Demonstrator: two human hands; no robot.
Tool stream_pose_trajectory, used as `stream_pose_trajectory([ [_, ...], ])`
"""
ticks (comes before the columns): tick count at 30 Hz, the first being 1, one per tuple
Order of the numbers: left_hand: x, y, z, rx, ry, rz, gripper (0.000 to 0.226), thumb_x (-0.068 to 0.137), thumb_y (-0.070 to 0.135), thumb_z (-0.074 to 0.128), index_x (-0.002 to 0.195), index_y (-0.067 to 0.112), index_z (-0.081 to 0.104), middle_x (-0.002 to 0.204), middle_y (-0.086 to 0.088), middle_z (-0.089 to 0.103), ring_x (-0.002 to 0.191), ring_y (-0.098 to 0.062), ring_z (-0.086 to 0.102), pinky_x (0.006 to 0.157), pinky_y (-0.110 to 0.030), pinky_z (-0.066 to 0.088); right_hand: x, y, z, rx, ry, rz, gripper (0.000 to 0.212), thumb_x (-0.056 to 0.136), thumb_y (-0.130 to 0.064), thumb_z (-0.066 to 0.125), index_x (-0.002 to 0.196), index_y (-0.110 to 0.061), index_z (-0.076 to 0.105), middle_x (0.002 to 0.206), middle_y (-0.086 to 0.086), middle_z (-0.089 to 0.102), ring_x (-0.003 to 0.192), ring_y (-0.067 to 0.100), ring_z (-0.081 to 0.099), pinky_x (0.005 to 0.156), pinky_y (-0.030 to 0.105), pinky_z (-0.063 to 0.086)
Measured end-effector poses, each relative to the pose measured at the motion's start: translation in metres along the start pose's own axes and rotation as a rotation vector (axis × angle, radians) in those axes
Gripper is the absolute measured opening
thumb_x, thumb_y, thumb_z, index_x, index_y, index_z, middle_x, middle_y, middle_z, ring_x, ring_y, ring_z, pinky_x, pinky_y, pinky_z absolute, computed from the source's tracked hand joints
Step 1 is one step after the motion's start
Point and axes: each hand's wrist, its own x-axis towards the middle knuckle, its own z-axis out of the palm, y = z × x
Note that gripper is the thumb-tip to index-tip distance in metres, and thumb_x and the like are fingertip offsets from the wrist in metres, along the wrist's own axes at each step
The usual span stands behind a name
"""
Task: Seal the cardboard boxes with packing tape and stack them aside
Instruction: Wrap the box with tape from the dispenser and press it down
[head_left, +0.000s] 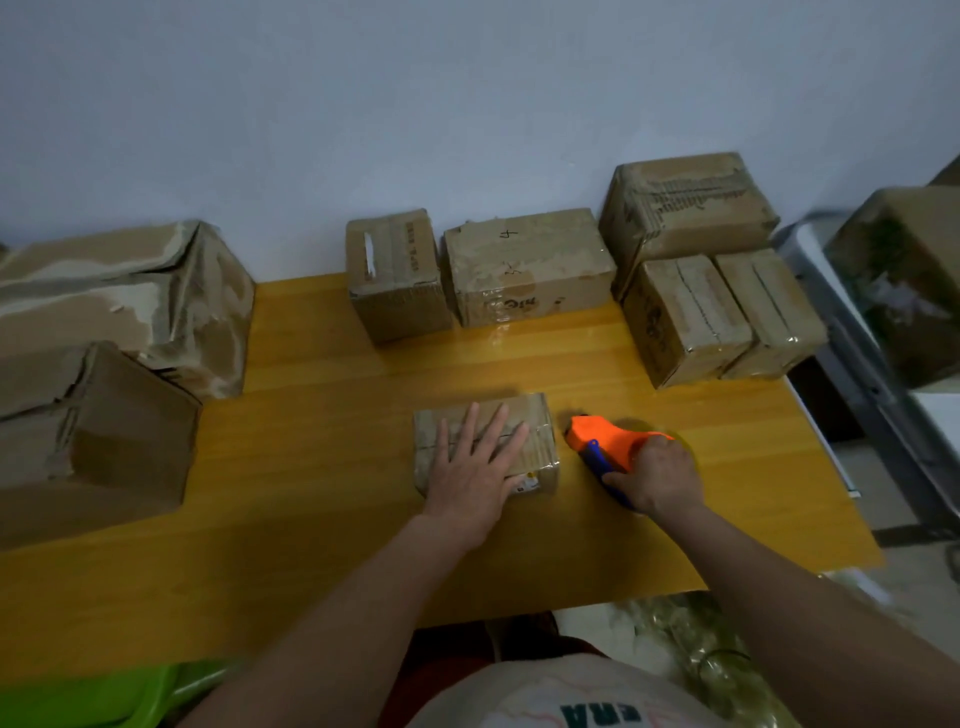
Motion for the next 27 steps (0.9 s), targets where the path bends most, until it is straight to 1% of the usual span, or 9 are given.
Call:
stream_pose_trajectory([
  [3,-0.004,-0.006,-0.002,-0.055,0.038,0.034,0.064,0.103,0.046,0.024,0.153,0.026,-0.01,0.161,0.003,-0.019,0.146,-0.021,-0.023,0.12,-0.044,-0.011,-0.003,0.004,0.009,-0.09,-0.043,-0.064,0.059,0.084,-0.047,0.064,0.126,-0.009,0.051,0.127,0.012,0.055,0.119,0.029,0.05,0.098,0.036,0.04],
  [7,-0.014,-0.014,-0.001,-0.108,0.058,0.016,0.065,0.105,0.037,0.029,0.154,0.015,-0.006,0.161,0.001,-0.016,0.147,-0.016,-0.018,0.113,-0.029,-0.015,-0.006,0.007,0.009,0.04,-0.069,-0.069,0.039,0.091,-0.032,0.061,0.121,-0.009,0.053,0.119,0.016,0.063,0.111,0.035,0.058,0.089,0.037,0.044],
  [11,-0.019,-0.016,0.003,0.008,0.027,-0.059,0.059,0.105,0.039,0.023,0.154,0.026,-0.008,0.158,0.008,-0.022,0.148,-0.022,-0.017,0.118,-0.049,-0.011,0.0,0.009,-0.009,0.269,0.0,-0.138,0.016,0.092,-0.021,0.059,0.09,-0.006,0.054,0.096,0.022,0.064,0.087,0.038,0.058,0.069,0.038,0.039],
  [13,-0.017,-0.016,0.001,0.0,0.011,-0.065,0.058,0.105,0.039,0.021,0.153,0.029,-0.01,0.152,0.012,-0.027,0.147,-0.022,-0.02,0.117,-0.052,-0.012,0.0,0.006,-0.027,0.449,0.009,-0.2,0.016,0.092,-0.017,0.058,0.085,-0.005,0.05,0.084,0.017,0.058,0.075,0.032,0.052,0.062,0.033,0.033],
  [16,-0.014,-0.022,-0.003,-0.056,0.014,-0.032,0.058,0.105,0.039,0.024,0.154,0.03,-0.008,0.159,0.011,-0.019,0.147,-0.02,-0.02,0.117,-0.048,-0.014,-0.007,-0.002,-0.063,0.777,-0.05,-0.269,0.012,0.091,-0.011,0.058,0.085,-0.003,0.052,0.077,0.012,0.051,0.07,0.024,0.046,0.062,0.033,0.031],
  [17,-0.014,-0.024,-0.004,-0.088,0.016,-0.021,0.059,0.105,0.039,0.025,0.154,0.029,-0.006,0.161,0.011,-0.016,0.148,-0.019,-0.019,0.118,-0.047,-0.013,-0.011,-0.006,-0.075,0.881,-0.068,-0.274,0.014,0.091,-0.014,0.056,0.081,-0.005,0.05,0.075,0.01,0.048,0.069,0.022,0.043,0.062,0.033,0.029],
  [20,-0.017,-0.026,-0.003,-0.17,0.055,-0.018,0.062,0.103,0.038,0.034,0.155,0.028,0.001,0.163,0.004,-0.009,0.149,-0.02,-0.012,0.121,-0.045,-0.005,-0.021,-0.023,-0.099,1.08,0.007,-0.242,0.033,0.088,-0.04,0.047,0.068,-0.014,0.041,0.065,0.005,0.039,0.063,0.019,0.036,0.06,0.033,0.024],
  [23,-0.02,-0.025,0.0,-0.328,0.122,-0.094,0.065,0.099,0.036,0.05,0.155,0.026,0.017,0.159,-0.004,0.006,0.146,-0.022,0.006,0.121,-0.041,0.012,-0.022,-0.038,-0.104,1.046,0.136,-0.253,0.055,0.098,-0.052,0.035,0.057,-0.017,0.038,0.055,0.006,0.039,0.052,0.019,0.037,0.057,0.031,0.028],
  [27,-0.018,-0.026,-0.003,-0.511,0.186,-0.113,0.066,0.092,0.029,0.063,0.15,0.023,0.033,0.149,-0.002,0.021,0.138,-0.018,0.022,0.118,-0.035,0.023,-0.021,-0.058,-0.101,0.913,0.143,-0.328,0.057,0.099,-0.051,0.03,0.061,-0.01,0.04,0.06,0.013,0.039,0.055,0.023,0.038,0.059,0.032,0.028],
])
